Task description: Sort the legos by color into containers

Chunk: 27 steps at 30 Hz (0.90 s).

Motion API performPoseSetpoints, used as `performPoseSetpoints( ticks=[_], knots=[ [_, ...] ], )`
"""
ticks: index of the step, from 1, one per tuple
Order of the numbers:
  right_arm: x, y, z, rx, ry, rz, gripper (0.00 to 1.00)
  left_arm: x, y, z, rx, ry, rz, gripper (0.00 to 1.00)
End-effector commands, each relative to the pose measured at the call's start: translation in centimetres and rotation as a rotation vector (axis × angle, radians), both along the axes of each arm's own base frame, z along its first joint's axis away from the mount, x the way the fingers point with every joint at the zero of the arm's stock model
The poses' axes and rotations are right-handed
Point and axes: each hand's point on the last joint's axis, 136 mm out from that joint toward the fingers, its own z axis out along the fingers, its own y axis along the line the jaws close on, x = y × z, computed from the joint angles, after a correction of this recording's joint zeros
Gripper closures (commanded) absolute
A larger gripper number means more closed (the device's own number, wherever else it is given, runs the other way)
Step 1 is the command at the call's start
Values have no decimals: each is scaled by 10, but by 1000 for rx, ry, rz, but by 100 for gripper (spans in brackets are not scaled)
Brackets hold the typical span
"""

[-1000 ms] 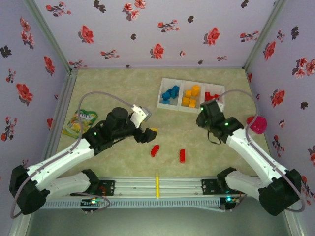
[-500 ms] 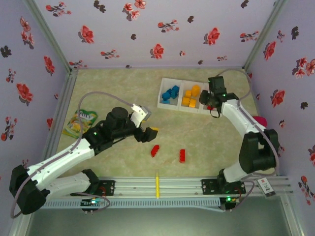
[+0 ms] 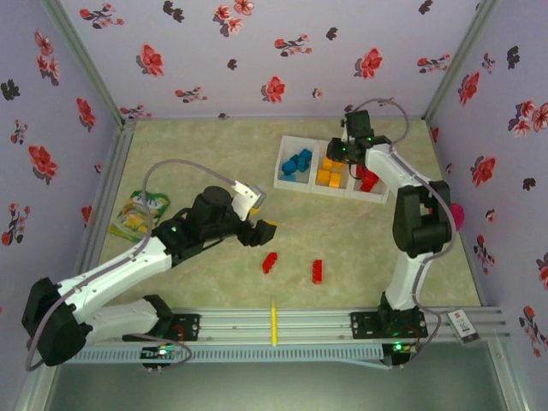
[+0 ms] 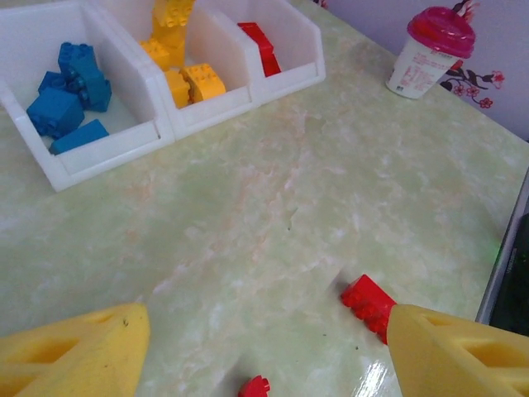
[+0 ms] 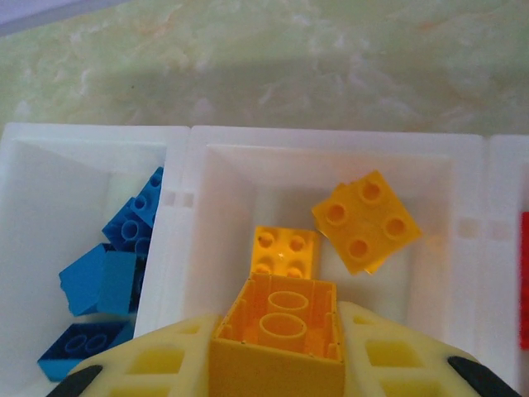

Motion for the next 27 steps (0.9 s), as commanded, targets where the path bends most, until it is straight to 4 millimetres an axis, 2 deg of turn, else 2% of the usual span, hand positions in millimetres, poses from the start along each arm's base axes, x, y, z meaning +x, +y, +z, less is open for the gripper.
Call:
performPoseSetpoints(
  ticks=[1, 8, 11, 14, 19, 24, 27],
  knots=[
    [9, 12, -1, -7, 9, 44, 68, -1, 9, -26, 60, 56, 47, 25],
    [8, 9, 1, -34, 12, 38, 52, -1, 16, -39, 103, 85, 75, 27],
    [2, 4, 5, -55, 12, 36, 49, -1, 15, -43, 113, 95, 76, 27],
    [-12, 1, 12, -72, 18, 35, 49, 0, 14, -47, 125, 103, 72, 27],
    [-58, -9, 18, -146, 53, 15, 45, -6, 9, -59, 168, 156, 26, 26],
    [-126, -6, 8, -185, 132, 25, 44, -23, 6, -77, 225, 246, -60, 27],
    [-174, 0, -2, -203, 184, 28, 43, -34, 5, -84, 233, 282, -104, 27]
  ],
)
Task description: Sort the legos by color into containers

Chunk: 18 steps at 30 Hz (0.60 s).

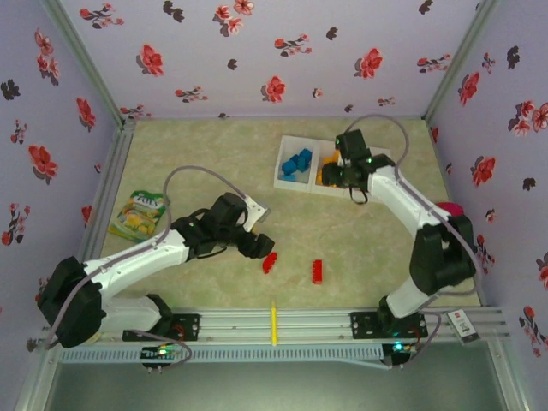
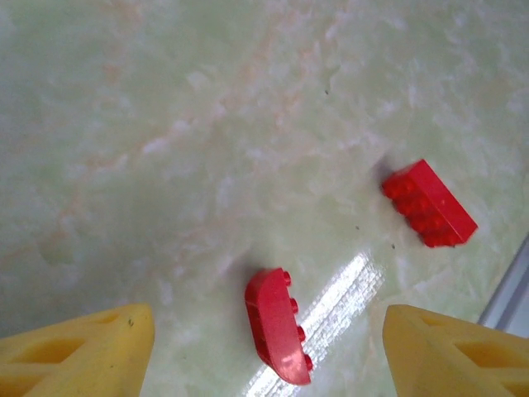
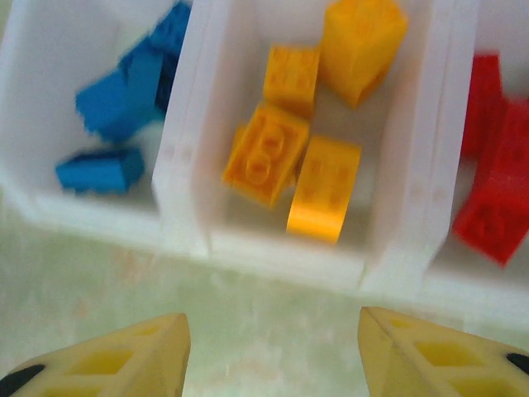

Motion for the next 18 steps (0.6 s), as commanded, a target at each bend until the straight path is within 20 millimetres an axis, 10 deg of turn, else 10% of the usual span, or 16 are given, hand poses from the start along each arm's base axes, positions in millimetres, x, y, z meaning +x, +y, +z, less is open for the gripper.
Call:
performPoseSetpoints(
  ticks=[1, 8, 18],
  knots=[
    [-61, -6, -26, -58, 121, -46, 43, -19, -7, 0, -10, 52, -95, 27],
    [-152, 14, -61, 10, 240, -78, 40, -25, -24, 3, -75, 53, -156, 28],
    [-208, 44, -93, 32, 325, -37, 40, -27, -32, 4, -79, 44, -184, 29]
  ],
)
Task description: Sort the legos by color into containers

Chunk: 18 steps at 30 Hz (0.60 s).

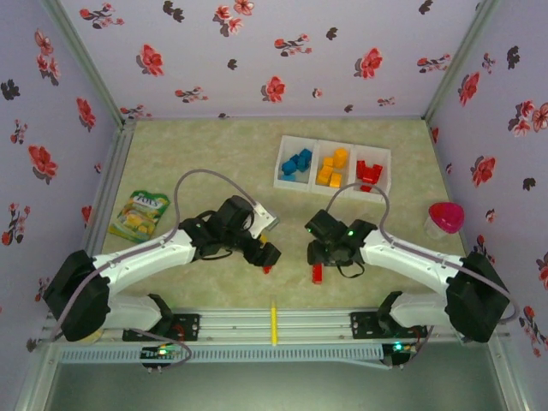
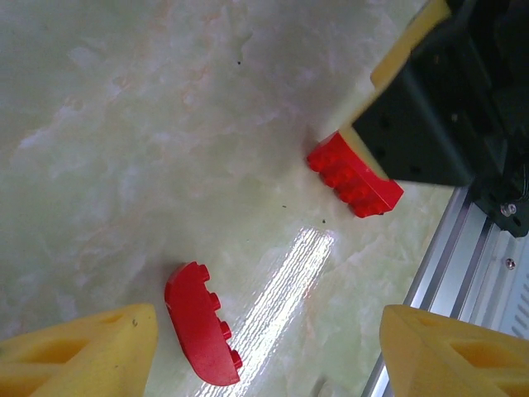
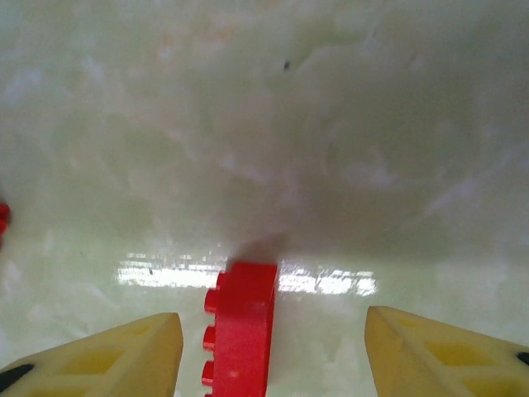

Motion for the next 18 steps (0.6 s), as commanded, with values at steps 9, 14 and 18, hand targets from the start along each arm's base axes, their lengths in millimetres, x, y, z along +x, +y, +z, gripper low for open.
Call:
performPoseSetpoints(
  ticks=[9, 14, 18],
  knots=[
    [-11, 19, -25, 15, 40, -43, 54, -3, -10, 7, -25, -22, -52, 29],
    [-15, 18, -31, 11, 54, -47, 60, -2, -11, 9, -31, -30, -54, 29],
    [-18, 14, -35, -2, 62, -48, 66, -1, -12, 11, -35, -36, -55, 29]
  ],
)
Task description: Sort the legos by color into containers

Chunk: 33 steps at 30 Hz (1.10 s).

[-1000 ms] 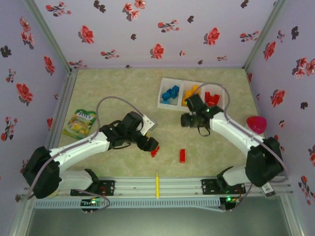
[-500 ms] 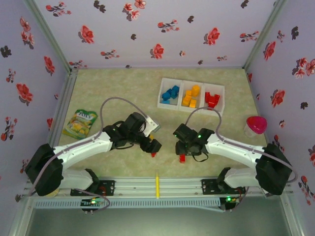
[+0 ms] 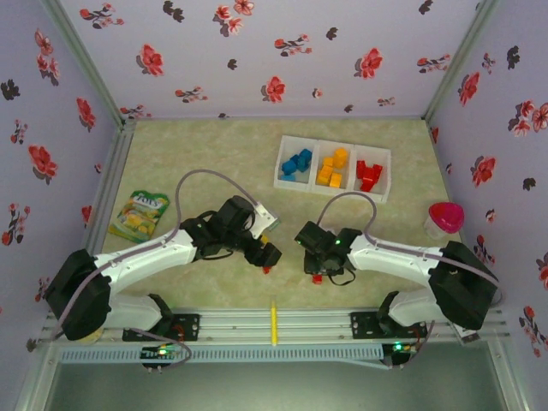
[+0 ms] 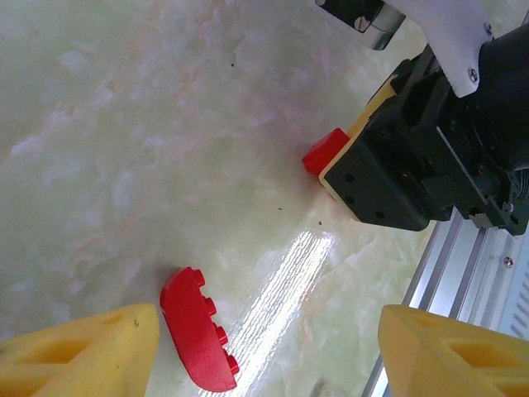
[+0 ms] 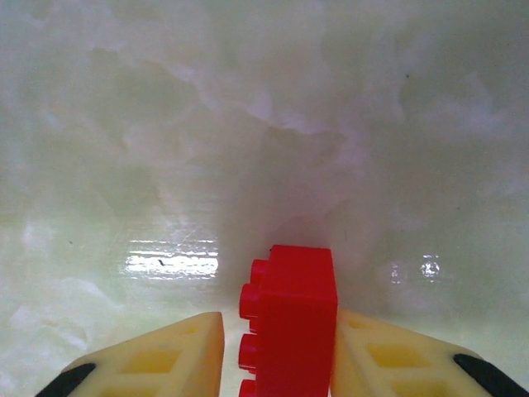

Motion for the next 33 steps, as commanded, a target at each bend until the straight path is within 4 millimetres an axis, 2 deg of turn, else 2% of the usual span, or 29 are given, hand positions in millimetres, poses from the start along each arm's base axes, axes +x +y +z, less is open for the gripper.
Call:
performPoseSetpoints(
  ticks=[1, 5, 9, 12, 15, 20, 23, 27, 33],
  knots=[
    [-5, -5, -7, -20, 14, -12, 69, 1, -9, 12, -30, -37, -36, 29],
    [-2, -11, -6, -50, -6, -17, 78, 11, -13, 22, -46, -93, -22, 29],
    [12, -10, 7, -46, -55, -10, 81, 21, -23, 40, -99, -173, -38, 29],
    [31, -12, 20, -22, -96, -24, 83, 30, -33, 57, -142, -246, -55, 29],
    [55, -22, 36, 0, -149, -51, 83, 40, -43, 72, -165, -291, -67, 29],
    [105, -59, 82, -10, -292, -113, 84, 50, -51, 83, -184, -317, -59, 28],
    [133, -84, 103, -20, -356, -159, 84, 72, -43, 90, -172, -347, 63, 26],
    [164, -119, 120, -57, -407, -215, 84, 97, -24, 98, -156, -357, 218, 26],
    [210, -155, 134, -76, -440, -273, 84, 98, -9, 107, -156, -336, 260, 24]
  ],
)
